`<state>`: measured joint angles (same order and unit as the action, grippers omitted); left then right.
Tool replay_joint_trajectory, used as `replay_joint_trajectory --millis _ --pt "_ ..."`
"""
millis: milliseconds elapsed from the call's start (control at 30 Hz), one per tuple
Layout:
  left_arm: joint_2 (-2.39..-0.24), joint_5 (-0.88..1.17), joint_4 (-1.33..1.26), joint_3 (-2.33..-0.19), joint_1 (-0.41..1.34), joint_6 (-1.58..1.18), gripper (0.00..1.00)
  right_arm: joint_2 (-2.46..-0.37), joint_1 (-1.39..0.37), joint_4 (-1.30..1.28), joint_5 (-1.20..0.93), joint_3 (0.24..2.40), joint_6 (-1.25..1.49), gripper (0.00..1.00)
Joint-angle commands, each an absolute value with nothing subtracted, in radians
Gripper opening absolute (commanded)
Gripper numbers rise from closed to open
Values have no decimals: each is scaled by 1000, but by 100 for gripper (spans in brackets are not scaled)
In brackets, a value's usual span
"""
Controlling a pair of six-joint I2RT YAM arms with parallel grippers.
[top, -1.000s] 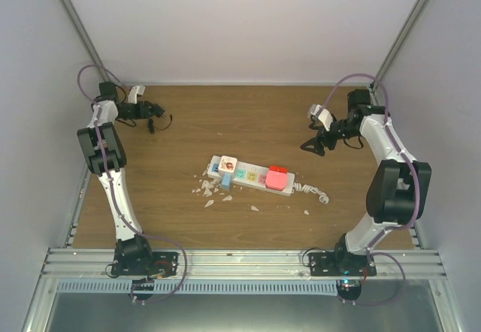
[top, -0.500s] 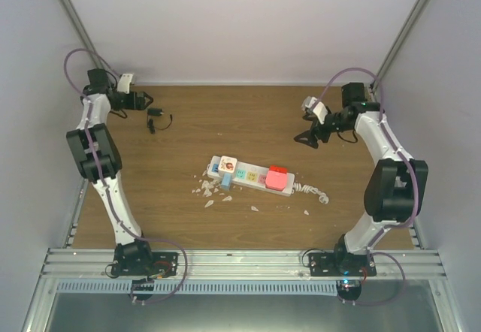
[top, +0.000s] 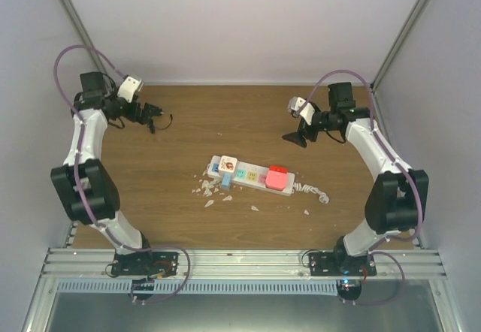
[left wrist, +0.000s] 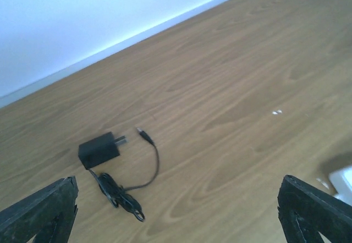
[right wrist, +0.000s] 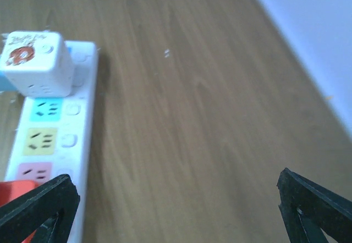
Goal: Pull the plug off the socket
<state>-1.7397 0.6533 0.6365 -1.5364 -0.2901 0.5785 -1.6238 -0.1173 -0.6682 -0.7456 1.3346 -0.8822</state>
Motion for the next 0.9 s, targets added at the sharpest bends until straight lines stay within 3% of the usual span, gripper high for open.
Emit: replay_joint_trajectory --millis 0,200,400,667,867 --pt "-1577 655 644 -1437 -266 694 99 -1528 -118 -486 -681 1316 -830 100" --pt "-1421 808 793 -1318 -257 865 99 -1430 -118 -296 -655 1239 -716 100" --pt "-1439 691 924 -1225 -101 931 99 -1472 -118 -529 -756 1330 -820 100" --pt "-1334 557 627 -889 146 873 99 -1492 -109 -715 -774 1280 -919 100" --pt "-1191 654 410 -770 212 902 99 -1381 -52 -760 -760 1120 -998 100"
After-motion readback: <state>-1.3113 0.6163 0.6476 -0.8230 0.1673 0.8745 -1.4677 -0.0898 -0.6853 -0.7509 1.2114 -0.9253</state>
